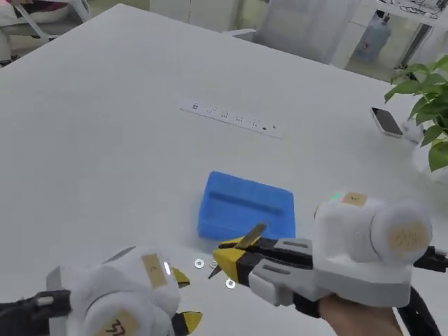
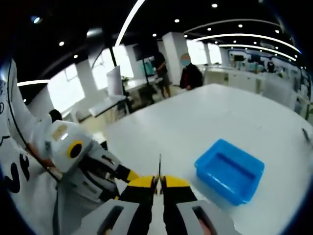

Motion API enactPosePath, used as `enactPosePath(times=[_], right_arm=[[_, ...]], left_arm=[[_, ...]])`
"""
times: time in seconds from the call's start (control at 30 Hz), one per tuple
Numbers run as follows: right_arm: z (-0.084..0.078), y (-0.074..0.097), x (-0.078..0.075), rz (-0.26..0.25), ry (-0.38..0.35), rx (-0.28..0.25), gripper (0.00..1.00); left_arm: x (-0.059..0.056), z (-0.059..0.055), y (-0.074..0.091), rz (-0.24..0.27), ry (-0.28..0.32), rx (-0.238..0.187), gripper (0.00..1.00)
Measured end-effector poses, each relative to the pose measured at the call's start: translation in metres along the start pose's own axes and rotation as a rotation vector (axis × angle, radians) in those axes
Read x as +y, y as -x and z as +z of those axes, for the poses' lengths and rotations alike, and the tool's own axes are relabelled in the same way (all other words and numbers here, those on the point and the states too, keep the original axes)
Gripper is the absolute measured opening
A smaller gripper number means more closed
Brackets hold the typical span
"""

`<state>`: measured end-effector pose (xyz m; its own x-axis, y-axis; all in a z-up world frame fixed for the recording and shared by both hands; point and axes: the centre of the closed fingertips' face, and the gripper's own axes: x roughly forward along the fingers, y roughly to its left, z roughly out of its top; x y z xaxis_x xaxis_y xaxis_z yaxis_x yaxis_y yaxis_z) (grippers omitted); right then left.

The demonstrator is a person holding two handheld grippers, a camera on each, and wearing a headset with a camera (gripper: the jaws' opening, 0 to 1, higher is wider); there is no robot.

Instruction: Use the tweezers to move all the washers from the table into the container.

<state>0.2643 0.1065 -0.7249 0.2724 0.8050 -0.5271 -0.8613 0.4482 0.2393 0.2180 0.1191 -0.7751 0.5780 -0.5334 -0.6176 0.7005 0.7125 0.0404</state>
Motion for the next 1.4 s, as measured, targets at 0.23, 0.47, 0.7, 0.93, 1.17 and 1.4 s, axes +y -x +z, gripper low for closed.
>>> enactPosePath(times=[0.23,0.47,0.7,0.93,1.17,1.4], right_arm=[[-0.009,-0.02,-0.023,-0.054,0.0,0.02,0.03],[-0.017,-0.039,-0.04,-0.065,-0.017,0.044,0.04],[-0.027,-0.056,-0.049,-0.062,-0.018,0.067,0.04],[-0.029,-0.067,-0.055,-0.078,-0.006,0.07,0.04],[-0.041,-0.078,-0.06,-0.086,0.06,0.111,0.04],[-0.044,-0.08,-0.064,-0.091,0.044,0.107,0.04]], left_arm=[[0.021,-0.001,0.023,0.186,0.09,-0.038,0.39],[0.032,-0.007,0.018,0.246,0.126,-0.061,0.62],[0.032,-0.018,0.012,0.248,0.145,-0.01,0.76],[0.038,-0.02,0.014,0.281,0.146,-0.007,0.8],[0.039,-0.021,0.014,0.284,0.158,-0.001,0.8],[0.037,-0.023,0.013,0.281,0.136,0.016,0.8]])
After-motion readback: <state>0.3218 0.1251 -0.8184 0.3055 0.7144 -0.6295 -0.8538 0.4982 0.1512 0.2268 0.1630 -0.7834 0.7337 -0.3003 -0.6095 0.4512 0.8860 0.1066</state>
